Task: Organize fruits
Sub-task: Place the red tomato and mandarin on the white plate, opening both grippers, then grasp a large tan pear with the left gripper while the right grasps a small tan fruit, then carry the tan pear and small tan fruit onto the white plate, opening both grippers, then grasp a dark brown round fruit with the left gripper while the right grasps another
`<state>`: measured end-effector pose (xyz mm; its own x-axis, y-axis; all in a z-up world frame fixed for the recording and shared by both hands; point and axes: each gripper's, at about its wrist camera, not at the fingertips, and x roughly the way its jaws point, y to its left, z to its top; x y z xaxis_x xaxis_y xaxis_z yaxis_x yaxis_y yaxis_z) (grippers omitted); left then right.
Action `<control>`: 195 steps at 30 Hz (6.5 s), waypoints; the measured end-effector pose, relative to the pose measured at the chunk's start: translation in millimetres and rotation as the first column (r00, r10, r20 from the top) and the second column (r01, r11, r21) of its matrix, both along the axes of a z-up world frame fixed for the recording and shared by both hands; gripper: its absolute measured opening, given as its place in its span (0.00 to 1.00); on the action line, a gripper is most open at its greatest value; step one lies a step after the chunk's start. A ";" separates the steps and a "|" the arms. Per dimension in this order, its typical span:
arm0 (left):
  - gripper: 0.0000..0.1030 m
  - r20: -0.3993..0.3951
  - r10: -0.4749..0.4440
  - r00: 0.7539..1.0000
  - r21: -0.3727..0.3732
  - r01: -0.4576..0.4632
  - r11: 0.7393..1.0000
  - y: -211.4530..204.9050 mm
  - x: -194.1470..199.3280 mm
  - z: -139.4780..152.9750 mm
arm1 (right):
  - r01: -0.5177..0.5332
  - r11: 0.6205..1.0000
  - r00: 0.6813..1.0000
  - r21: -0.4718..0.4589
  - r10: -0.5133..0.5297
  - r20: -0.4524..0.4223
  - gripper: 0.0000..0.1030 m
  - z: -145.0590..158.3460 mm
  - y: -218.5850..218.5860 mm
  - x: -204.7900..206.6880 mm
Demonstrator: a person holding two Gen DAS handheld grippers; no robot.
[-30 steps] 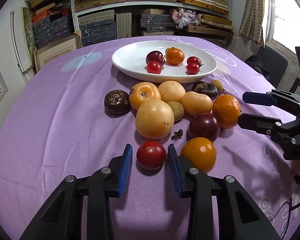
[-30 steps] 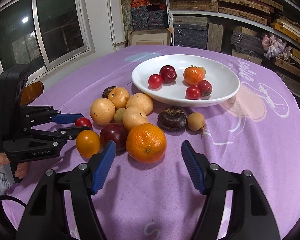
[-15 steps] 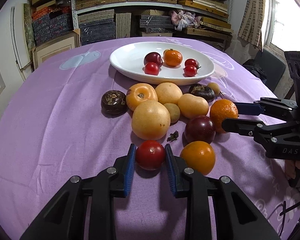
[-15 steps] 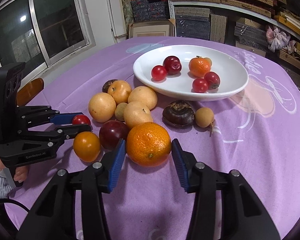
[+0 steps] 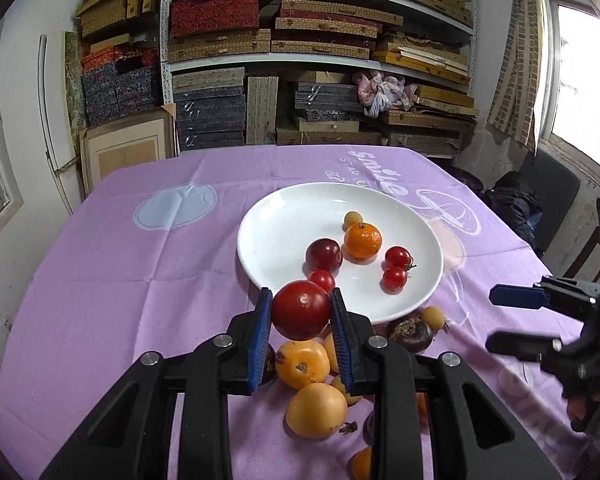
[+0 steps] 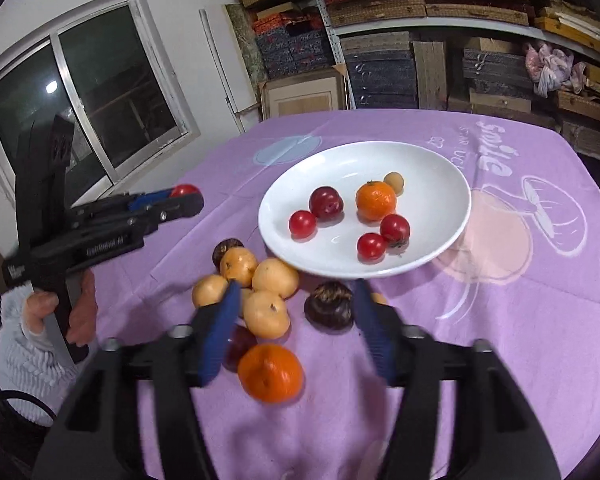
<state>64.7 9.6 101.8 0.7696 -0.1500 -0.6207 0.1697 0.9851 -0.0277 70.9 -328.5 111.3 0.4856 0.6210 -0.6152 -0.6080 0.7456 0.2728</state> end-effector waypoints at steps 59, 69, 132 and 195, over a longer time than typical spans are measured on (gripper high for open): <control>0.93 -0.009 0.131 0.991 0.059 -0.131 0.990 27.8 -23.3 -37.0 | 0.174 0.980 0.956 0.095 -0.192 0.220 0.96 3.0 -25.9 -20.5; 0.93 -0.076 0.079 0.994 0.101 -0.071 0.992 8.1 -27.2 -75.9 | 0.191 0.981 0.970 0.004 -0.190 0.154 0.96 -25.7 -19.1 -9.8; 0.43 -0.156 0.081 0.984 0.011 -0.080 0.997 2.6 107.8 -39.4 | 0.247 0.963 0.969 -0.111 -0.245 0.025 0.26 -28.2 16.4 126.0; 0.42 -0.211 0.120 0.970 0.035 -0.115 0.993 51.8 36.1 -88.2 | 0.040 0.991 0.998 -0.127 -0.047 -0.052 0.55 -62.4 48.5 36.6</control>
